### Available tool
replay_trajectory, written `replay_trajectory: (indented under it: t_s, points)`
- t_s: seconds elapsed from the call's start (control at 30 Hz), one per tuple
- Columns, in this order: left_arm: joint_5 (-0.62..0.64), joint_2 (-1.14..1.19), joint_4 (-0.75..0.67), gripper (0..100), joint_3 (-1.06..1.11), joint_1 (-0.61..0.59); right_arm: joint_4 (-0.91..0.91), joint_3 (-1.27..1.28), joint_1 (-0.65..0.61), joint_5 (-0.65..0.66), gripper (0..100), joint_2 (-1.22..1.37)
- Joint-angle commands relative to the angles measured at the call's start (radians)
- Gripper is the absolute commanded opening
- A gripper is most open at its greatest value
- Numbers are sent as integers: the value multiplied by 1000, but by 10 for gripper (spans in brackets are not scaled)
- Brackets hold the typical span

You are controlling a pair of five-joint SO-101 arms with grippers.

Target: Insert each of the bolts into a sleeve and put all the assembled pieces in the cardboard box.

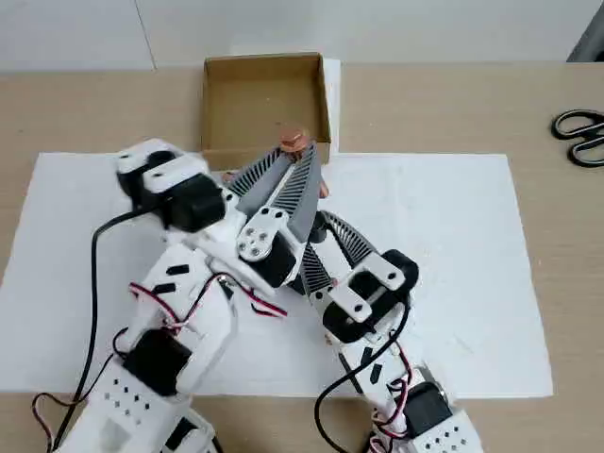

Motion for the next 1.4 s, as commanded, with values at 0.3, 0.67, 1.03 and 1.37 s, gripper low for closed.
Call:
replay_trajectory:
  t_s: [0.3, 0.67, 1.03, 1.37]
  points:
    - [-9, -6, 3, 6, 35, 6, 5, 6, 68, 6, 5, -10]
    - [-147, -11, -3, 6, 137, 78, 4, 6, 67, 5, 5, -10]
    - [-226, -11, 2, 6, 143, 124, 4, 6, 70, 5, 5, -10]
    - [-298, -12, 222, 249, 120, 104, 4, 6, 71, 5, 5, -10]
